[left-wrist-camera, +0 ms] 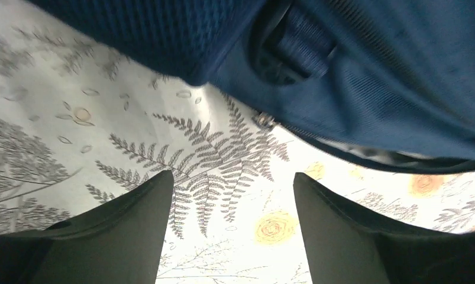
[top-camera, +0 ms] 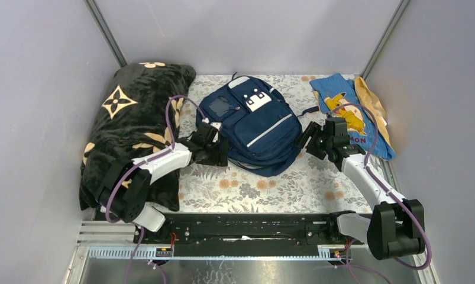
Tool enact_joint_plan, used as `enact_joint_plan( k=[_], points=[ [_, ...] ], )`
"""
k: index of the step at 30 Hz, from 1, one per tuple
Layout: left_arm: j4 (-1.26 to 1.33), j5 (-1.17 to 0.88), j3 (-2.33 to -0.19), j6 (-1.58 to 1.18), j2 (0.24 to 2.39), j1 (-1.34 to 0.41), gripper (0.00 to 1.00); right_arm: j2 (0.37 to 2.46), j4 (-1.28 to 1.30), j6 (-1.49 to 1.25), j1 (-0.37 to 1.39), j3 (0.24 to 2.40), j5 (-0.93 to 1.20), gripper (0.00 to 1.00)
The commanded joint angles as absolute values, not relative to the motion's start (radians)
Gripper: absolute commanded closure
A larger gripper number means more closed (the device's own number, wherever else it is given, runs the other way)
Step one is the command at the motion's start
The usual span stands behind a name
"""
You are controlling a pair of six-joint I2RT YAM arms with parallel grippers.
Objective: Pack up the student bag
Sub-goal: Zip the student bag at the center of the board.
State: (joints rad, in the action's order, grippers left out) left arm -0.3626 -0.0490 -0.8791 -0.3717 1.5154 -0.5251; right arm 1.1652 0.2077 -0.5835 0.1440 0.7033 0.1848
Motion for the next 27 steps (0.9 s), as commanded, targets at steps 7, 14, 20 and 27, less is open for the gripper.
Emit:
enact_joint_plan(
  k=[7,14,20,27],
  points=[
    [0.084,-0.074,-0.667,-0.501,1.525,-0.52,0.34,1.172,0.168,-0.587,0.149,0.729,0.201,0.27],
    [0.202,-0.115,-0.649,-0.48,1.599,-0.511,0.47,1.23,0.132,-0.604,0.149,0.725,0.254,0.27],
    [0.169,-0.087,-0.659,-0.477,1.58,-0.511,0.69,1.255,0.113,-0.613,0.149,0.72,0.275,0.27],
    [0.062,-0.037,-0.694,-0.454,1.519,-0.515,0.88,1.252,0.107,-0.647,0.149,0.715,0.293,0.25]
  ],
)
